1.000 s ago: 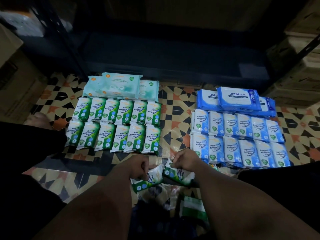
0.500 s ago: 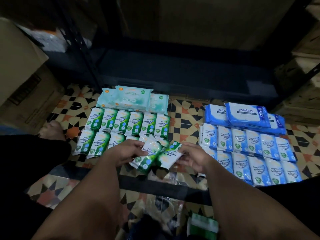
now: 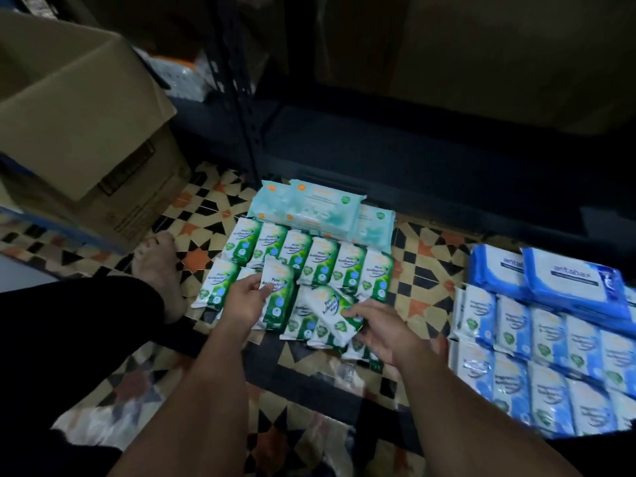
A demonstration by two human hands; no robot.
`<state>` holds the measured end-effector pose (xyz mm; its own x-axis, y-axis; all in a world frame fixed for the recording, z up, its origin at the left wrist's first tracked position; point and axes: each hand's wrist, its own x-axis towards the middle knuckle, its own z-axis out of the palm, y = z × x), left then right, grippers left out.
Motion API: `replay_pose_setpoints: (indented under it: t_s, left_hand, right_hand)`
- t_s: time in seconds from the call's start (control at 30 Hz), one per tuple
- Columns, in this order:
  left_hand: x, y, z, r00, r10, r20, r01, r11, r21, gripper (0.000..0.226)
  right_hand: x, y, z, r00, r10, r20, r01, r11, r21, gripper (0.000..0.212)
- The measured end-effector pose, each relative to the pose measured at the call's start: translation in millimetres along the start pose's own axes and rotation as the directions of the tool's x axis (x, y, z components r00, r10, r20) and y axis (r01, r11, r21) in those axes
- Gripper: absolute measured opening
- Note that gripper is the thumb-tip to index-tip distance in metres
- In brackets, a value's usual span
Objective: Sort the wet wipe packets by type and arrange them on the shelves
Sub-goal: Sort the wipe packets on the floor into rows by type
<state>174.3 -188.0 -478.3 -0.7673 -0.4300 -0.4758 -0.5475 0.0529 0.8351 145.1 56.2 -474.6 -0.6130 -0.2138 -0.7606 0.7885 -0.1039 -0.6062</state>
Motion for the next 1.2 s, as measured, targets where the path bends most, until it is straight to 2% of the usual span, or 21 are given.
replay_pose_setpoints:
  t_s: [0.1, 0.2, 0.27, 0.33, 0.4, 0.53, 0.63, 0.77, 0.9, 1.0, 1.1, 1.13, 1.2]
  left_hand:
    - [8.5, -5.8, -3.2, 1.000, -0.007, -0.026, 0.008, 0.999, 0.035, 0.051]
    - [13.7, -15.1, -2.7, 1.000, -0.013, -0.016, 0.014, 0.998, 0.059, 0.050]
    - [14.0, -23.0, -1.5, 1.000, 0.000, 0.011, -0.001, 0.995, 0.104, 0.048]
    - [10.7, -29.3, 3.1, 0.997, 0.069, 0.030, -0.074, 0.972, 0.222, 0.044]
    - [10.8, -36.3, 7.0, 0.994, 0.109, 0.000, -0.102, 0.930, 0.353, 0.044]
    - [16.9, -52.2, 12.8, 0.987, 0.154, -0.050, -0.105, 0.844, 0.526, 0.049]
    - [15.9, -52.9, 15.5, 0.973, 0.219, -0.077, -0.153, 0.853, 0.498, 0.050]
    - [13.9, -52.5, 16.8, 0.932, 0.361, -0.037, -0.283, 0.788, 0.547, 0.050]
    - [15.9, -57.2, 16.3, 0.931, 0.364, -0.018, -0.265, 0.712, 0.651, 0.047]
    - [11.0, -48.1, 20.7, 0.933, 0.355, -0.058, -0.182, 0.605, 0.775, 0.048]
    - [-0.1, -35.1, 31.3, 0.899, 0.430, -0.081, -0.195, 0.559, 0.806, 0.055]
    - [-4.1, -32.1, 38.4, 0.878, 0.475, -0.061, -0.243, 0.553, 0.797, 0.057]
    - [-10.5, -27.0, 53.7, 0.824, 0.566, 0.034, -0.380, 0.507, 0.774, 0.053]
  right_hand:
    - [9.1, 3.6, 28.4, 0.985, -0.101, -0.141, 0.088, 0.991, -0.097, 0.042]
    - [20.9, 17.4, 48.0, 0.951, -0.248, -0.183, 0.188, 0.938, -0.292, 0.051]
    - [28.9, 30.0, 57.0, 0.907, -0.393, -0.151, 0.268, 0.816, -0.513, 0.056]
    - [34.6, 40.2, 61.7, 0.844, -0.529, -0.090, 0.313, 0.621, -0.718, 0.053]
    - [41.4, 50.1, 65.5, 0.836, -0.548, -0.015, 0.296, 0.474, -0.829, 0.047]
    - [43.8, 53.5, 69.0, 0.865, -0.498, 0.054, 0.223, 0.287, -0.932, 0.041]
    - [45.0, 48.0, 68.9, 0.889, -0.457, 0.033, 0.205, 0.332, -0.921, 0.031]
    - [42.6, 44.9, 70.2, 0.918, -0.396, 0.025, 0.220, 0.457, -0.862, 0.021]
    - [36.0, 37.9, 71.6, 0.952, -0.299, 0.066, 0.239, 0.589, -0.772, 0.016]
    - [34.6, 28.1, 60.5, 0.977, -0.184, 0.104, 0.203, 0.690, -0.695, 0.015]
    - [27.6, 11.1, 42.9, 0.979, -0.096, 0.177, 0.192, 0.710, -0.677, 0.008]
    - [24.4, 6.2, 33.5, 0.976, -0.084, 0.199, 0.200, 0.706, -0.680, 0.003]
    - [17.0, -3.8, 17.2, 0.974, -0.049, 0.219, 0.194, 0.676, -0.711, 0.008]
